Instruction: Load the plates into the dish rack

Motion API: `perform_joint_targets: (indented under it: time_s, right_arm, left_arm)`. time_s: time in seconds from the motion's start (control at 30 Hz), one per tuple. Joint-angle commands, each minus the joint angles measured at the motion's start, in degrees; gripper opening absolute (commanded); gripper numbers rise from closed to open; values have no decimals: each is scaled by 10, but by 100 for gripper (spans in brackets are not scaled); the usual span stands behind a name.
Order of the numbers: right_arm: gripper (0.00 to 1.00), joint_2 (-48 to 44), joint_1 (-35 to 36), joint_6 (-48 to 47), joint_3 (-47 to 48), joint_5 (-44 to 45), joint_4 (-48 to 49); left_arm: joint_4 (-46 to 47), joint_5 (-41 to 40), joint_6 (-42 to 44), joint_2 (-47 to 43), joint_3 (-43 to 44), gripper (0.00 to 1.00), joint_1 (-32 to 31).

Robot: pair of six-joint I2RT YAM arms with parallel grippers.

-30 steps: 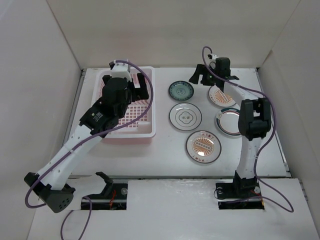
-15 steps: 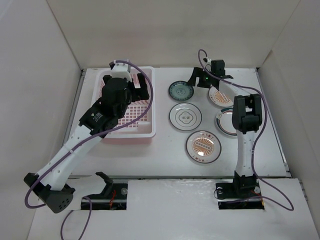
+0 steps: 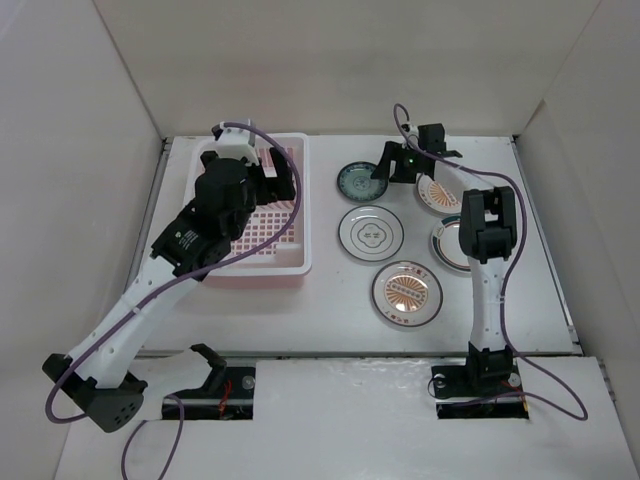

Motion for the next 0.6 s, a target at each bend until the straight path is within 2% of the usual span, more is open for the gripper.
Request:
perform_joint_targets:
  time_s: [0.0, 0.03, 0.17, 0.3, 0.4, 0.57]
  right_arm:
    - [80, 11, 1, 2, 42, -19, -35]
    - [75, 18, 1, 2, 49, -19, -40]
    - [69, 24, 1, 8, 44, -19, -47]
    - [69, 30, 1, 13, 37, -26, -54]
    - [64, 37, 1, 13, 37, -26, -61]
    - [50, 54, 1, 25, 54, -20, -81]
  left_arm:
    - [26, 4, 4, -16, -5, 100, 2]
    - [26, 9, 4, -16, -5, 100, 2]
    - [26, 9, 4, -22, -5, 100, 2]
    - [26, 9, 4, -22, -5, 100, 2]
    - [26, 9, 4, -22, -5, 100, 2]
    - [26, 9, -1, -22, -5, 100, 2]
